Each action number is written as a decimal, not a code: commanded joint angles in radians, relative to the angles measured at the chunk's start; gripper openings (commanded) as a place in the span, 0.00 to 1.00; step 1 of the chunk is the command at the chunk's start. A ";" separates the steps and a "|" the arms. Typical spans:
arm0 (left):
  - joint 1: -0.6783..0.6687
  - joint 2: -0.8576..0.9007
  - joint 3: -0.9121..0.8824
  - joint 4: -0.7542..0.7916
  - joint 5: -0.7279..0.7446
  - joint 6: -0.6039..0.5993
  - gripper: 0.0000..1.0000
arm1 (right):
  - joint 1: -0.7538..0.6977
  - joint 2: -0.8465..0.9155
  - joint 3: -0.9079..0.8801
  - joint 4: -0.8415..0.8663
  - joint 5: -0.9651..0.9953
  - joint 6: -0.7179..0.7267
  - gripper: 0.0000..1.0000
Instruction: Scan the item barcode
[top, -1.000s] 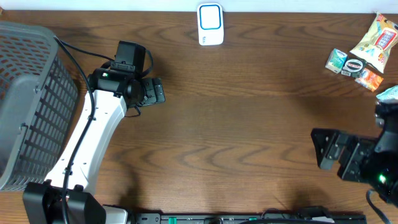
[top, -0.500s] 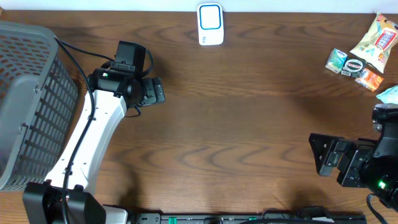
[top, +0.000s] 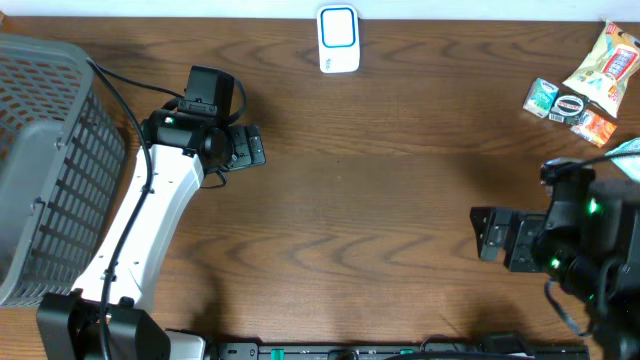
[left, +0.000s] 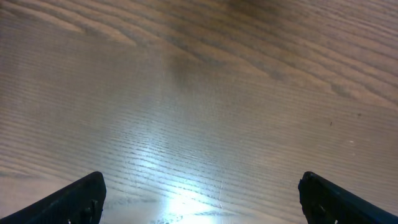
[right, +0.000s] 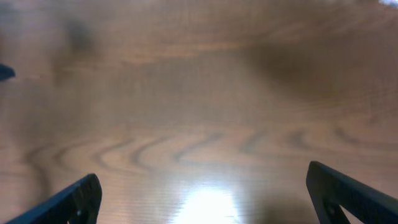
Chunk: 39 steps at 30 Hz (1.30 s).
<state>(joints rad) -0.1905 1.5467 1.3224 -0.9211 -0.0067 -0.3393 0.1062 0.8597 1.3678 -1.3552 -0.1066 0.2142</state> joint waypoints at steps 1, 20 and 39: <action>0.005 0.002 0.005 -0.006 -0.013 0.006 0.98 | -0.016 -0.130 -0.162 0.080 0.014 -0.079 0.99; 0.005 0.002 0.005 -0.006 -0.013 0.006 0.98 | -0.062 -0.703 -0.877 0.651 -0.035 -0.257 0.99; 0.005 0.002 0.005 -0.006 -0.013 0.006 0.98 | -0.062 -0.854 -1.184 1.010 -0.088 -0.303 0.99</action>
<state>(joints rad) -0.1905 1.5467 1.3224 -0.9211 -0.0067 -0.3393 0.0509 0.0166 0.2073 -0.4000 -0.1825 -0.0662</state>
